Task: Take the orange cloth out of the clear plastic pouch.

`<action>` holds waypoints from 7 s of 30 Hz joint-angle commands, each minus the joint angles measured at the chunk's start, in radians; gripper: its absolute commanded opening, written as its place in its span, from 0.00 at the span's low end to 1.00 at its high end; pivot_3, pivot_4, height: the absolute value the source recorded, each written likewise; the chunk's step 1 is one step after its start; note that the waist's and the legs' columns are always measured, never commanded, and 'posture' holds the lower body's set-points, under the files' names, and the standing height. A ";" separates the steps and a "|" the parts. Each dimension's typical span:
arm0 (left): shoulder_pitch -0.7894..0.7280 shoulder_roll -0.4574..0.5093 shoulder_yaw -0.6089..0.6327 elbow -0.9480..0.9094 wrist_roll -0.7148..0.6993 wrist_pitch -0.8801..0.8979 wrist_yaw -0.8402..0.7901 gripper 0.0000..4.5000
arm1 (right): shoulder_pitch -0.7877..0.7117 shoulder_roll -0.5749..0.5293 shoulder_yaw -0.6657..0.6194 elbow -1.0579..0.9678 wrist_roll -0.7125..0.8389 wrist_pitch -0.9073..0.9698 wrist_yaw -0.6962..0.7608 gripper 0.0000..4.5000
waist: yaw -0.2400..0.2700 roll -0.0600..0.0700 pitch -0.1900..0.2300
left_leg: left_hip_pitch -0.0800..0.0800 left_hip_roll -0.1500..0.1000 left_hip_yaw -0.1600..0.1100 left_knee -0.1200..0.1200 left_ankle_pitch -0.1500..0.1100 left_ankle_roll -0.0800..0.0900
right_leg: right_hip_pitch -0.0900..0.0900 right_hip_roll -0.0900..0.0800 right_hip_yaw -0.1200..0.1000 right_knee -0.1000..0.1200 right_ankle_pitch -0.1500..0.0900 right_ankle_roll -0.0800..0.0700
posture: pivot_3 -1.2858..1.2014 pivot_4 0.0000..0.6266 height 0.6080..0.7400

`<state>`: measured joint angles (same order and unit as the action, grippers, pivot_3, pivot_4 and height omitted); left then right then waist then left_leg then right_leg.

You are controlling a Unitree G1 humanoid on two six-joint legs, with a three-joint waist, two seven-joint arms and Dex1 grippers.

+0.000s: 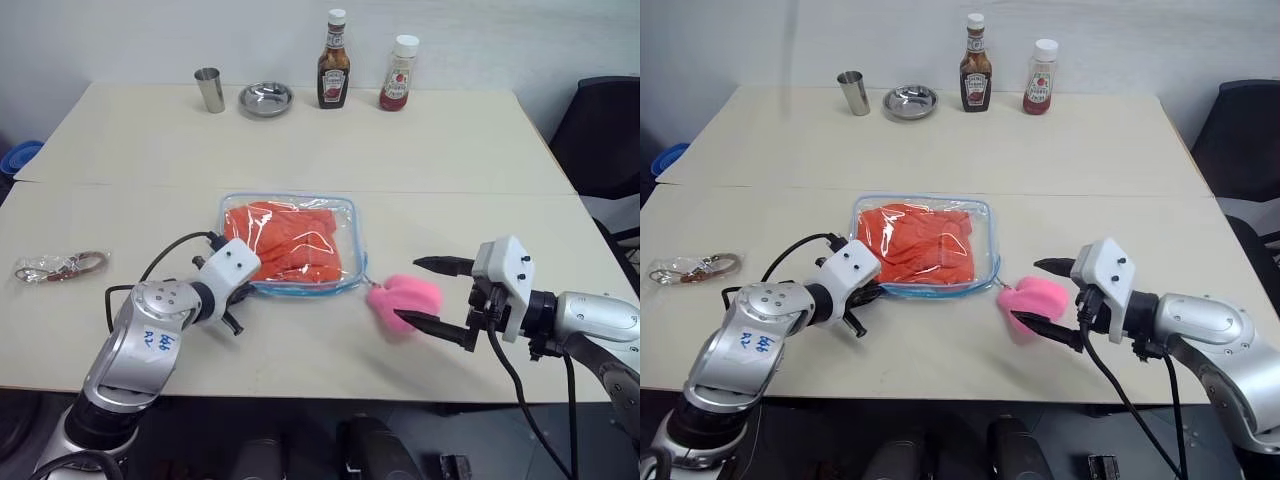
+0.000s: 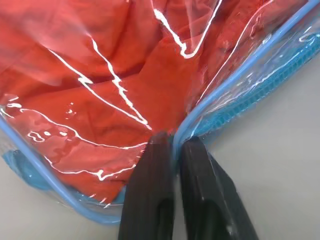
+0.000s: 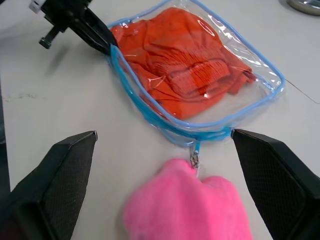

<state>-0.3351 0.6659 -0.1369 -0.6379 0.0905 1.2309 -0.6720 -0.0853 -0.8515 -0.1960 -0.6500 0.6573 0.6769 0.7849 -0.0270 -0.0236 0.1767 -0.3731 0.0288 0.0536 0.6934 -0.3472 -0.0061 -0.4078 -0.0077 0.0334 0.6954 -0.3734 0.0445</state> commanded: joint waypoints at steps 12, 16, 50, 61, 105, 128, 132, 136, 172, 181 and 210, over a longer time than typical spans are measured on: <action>0.118 0.094 0.459 -0.004 -0.505 -0.303 -0.385 0.42 | 0.200 0.145 -0.070 0.015 0.028 0.053 -0.157 1.00 | -0.002 0.000 0.000 | 0.001 0.000 0.000 -0.002 0.001 -0.002 | 0.000 0.000 0.000 -0.002 0.000 0.000 | 0.52 0.24 1.00; 0.127 0.162 0.436 0.068 -0.555 -0.419 -0.467 0.42 | 0.180 0.151 -0.029 0.083 0.016 0.023 -0.114 0.88 | -0.002 0.000 0.000 | 0.004 0.000 0.000 -0.004 0.002 -0.003 | 0.002 0.000 0.000 -0.003 0.000 0.000 | 0.52 0.24 1.00; -0.033 0.169 0.183 0.202 -0.566 -0.606 -0.366 0.42 | 0.013 0.153 0.294 0.079 0.108 0.219 -0.033 0.02 | -0.002 0.000 0.000 | 0.003 0.000 -0.001 -0.007 0.002 -0.003 | 0.002 0.000 -0.001 -0.006 0.000 0.000 | 0.52 0.24 1.00; -0.088 0.151 0.060 0.206 -0.551 -0.644 -0.413 0.42 | 0.060 0.144 0.264 0.032 0.103 0.220 -0.057 0.69 | -0.004 -0.001 0.000 | 0.003 0.000 -0.001 -0.008 0.002 -0.003 | 0.002 0.000 -0.001 -0.005 0.000 0.000 | 0.52 0.24 1.00; -0.213 0.013 -0.268 0.341 -0.203 -0.944 -0.577 0.01 | -0.614 0.118 0.598 0.706 -0.655 -0.802 0.281 0.91 | -0.004 0.000 0.000 | 0.001 -0.001 0.000 -0.008 0.004 -0.003 | -0.001 -0.001 0.000 -0.004 0.000 0.000 | 0.52 0.24 1.00; -0.001 0.088 -0.026 0.113 -0.351 -0.625 -0.422 0.00 | -0.635 0.174 0.559 0.900 -0.693 -1.034 0.372 0.01 | -0.010 0.000 0.000 | 0.002 -0.001 0.000 -0.007 0.004 -0.003 | -0.001 -0.001 0.000 -0.002 0.000 0.000 | 0.52 0.24 1.00; 0.125 0.129 0.156 0.071 -0.433 -0.533 -0.372 0.00 | -0.651 0.156 0.547 0.950 -0.699 -1.077 0.383 0.01 | -0.012 0.000 0.000 | 0.002 0.000 -0.001 -0.007 0.004 -0.003 | -0.001 -0.001 -0.001 -0.002 0.000 0.000 | 0.52 0.24 1.00; 0.216 0.151 0.261 0.059 -0.460 -0.513 -0.327 0.00 | -0.654 0.145 0.536 0.984 -0.699 -1.112 0.388 0.01 | -0.013 0.000 0.000 | 0.002 0.000 -0.001 -0.007 0.004 -0.003 | -0.001 -0.001 -0.001 -0.003 0.000 0.000 | 0.52 0.24 1.00; 0.285 0.102 0.718 0.496 -0.632 -0.358 0.007 0.57 | -0.563 0.033 0.419 0.902 -0.547 -1.068 0.494 0.69 | -0.026 0.001 0.001 | 0.003 0.000 -0.002 -0.009 0.004 -0.003 | 0.000 -0.002 -0.003 -0.004 0.000 -0.001 | 0.52 0.24 1.00; 0.068 0.179 0.751 0.373 -0.855 -0.161 -0.011 0.57 | -0.354 -0.039 0.258 0.434 -0.326 -0.602 0.418 0.77 | -0.009 0.000 0.000 | 0.001 -0.001 -0.003 -0.009 0.004 -0.004 | 0.000 -0.002 -0.003 -0.004 0.000 -0.001 | 0.52 0.24 1.00; -0.265 0.141 -0.100 0.673 -0.127 -1.220 -0.406 0.36 | -0.146 -0.037 0.193 0.115 -0.223 -0.284 0.274 0.78 | -0.002 0.003 0.002 | 0.001 -0.001 -0.001 -0.009 0.005 -0.004 | -0.002 0.000 -0.001 -0.003 0.000 -0.001 | 0.52 0.24 1.00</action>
<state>-0.5952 0.8057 -0.2713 0.0534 -0.0310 0.0122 -1.0757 -0.2289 -0.8936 0.0190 -0.5054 0.4191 0.3939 1.0661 -0.0295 -0.0210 0.1789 -0.3717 0.0278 0.0521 0.6847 -0.3423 -0.0105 -0.4094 -0.0081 0.0327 0.6921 -0.3736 0.0438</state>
